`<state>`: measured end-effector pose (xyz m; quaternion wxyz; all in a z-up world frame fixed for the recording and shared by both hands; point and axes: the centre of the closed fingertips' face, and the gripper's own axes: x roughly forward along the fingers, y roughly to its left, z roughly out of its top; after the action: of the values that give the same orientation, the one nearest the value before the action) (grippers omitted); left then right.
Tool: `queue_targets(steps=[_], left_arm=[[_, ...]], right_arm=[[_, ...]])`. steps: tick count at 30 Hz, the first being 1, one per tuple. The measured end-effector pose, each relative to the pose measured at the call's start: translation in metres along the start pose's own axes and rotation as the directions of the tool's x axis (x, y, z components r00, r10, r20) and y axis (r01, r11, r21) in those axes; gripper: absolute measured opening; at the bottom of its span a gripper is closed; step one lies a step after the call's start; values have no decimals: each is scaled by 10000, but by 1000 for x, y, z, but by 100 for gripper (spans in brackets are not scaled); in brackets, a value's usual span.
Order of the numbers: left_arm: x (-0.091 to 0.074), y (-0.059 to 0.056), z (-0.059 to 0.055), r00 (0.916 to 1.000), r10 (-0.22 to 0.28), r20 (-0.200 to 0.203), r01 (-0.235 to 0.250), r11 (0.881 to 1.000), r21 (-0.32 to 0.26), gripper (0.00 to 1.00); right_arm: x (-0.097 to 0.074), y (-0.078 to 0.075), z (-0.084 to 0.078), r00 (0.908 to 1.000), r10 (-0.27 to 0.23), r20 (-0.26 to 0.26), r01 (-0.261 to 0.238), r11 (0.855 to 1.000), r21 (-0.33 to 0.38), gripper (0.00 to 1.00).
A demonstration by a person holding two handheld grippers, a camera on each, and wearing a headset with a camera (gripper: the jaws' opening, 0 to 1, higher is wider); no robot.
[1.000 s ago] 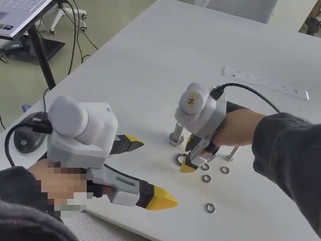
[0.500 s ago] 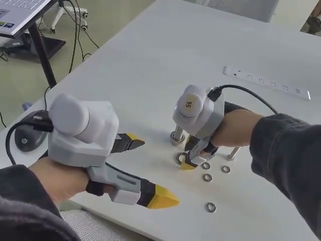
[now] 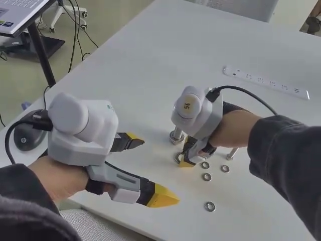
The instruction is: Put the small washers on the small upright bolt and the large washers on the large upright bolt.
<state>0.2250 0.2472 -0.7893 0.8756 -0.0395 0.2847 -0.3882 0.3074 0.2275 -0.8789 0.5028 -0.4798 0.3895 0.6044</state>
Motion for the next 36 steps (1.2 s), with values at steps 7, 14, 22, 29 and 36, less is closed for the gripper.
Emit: queue_targets(steps=[7, 14, 22, 29, 36], left_arm=[[0, 0, 1, 10000, -3, 24, 3, 10000, -3, 90], [0, 0, 1, 10000, -15, 33, 15, 10000, 1, 89], [1, -1, 1, 10000, -25, 19, 25, 10000, -11, 89], [1, -1, 0, 10000, -57, -6, 57, 10000, 6, 88], [1, -1, 1, 10000, -63, 8, 63, 10000, 23, 88]], right_arm=[[0, 0, 0, 10000, -11, 53, 11, 9999, 110, 25], [0, -1, 0, 9999, -38, 101, 36, 9999, 149, 24], [-1, 0, 0, 9999, -16, 125, 14, 9998, 187, 23], [-3, 0, -2, 9999, -24, 117, 21, 9997, 249, 23], [-8, 0, -3, 9999, -64, 114, 60, 9995, 301, 23]])
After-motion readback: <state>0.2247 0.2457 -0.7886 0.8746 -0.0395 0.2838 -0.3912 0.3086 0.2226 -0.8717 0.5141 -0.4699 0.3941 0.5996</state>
